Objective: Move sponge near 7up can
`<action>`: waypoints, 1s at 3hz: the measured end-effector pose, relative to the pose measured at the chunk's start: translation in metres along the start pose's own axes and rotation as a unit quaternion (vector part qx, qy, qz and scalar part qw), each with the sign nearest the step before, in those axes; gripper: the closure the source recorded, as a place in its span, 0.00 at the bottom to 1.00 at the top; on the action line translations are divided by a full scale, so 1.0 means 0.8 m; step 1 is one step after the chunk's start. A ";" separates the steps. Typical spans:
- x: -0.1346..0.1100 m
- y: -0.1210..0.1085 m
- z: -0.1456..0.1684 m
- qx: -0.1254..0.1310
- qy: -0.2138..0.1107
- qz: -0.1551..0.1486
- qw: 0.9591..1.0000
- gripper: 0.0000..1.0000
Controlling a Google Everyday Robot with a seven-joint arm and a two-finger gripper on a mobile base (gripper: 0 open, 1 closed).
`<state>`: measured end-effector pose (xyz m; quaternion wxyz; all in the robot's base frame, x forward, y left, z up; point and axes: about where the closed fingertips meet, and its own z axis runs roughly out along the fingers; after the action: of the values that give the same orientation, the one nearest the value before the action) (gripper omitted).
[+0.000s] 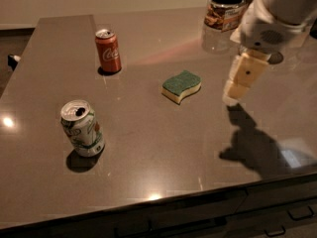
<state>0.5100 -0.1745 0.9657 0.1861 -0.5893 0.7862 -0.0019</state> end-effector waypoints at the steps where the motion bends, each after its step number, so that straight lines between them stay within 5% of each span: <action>1: -0.038 -0.035 0.033 -0.012 -0.012 -0.012 1.000 0.00; 3: -0.082 -0.089 0.130 -0.081 0.001 -0.080 0.993 0.00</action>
Offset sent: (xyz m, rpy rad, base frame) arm 0.1322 0.0723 -0.0524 0.0119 0.1057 0.2063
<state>0.6221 -0.1129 0.9034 0.1364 -0.6638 0.7339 0.0461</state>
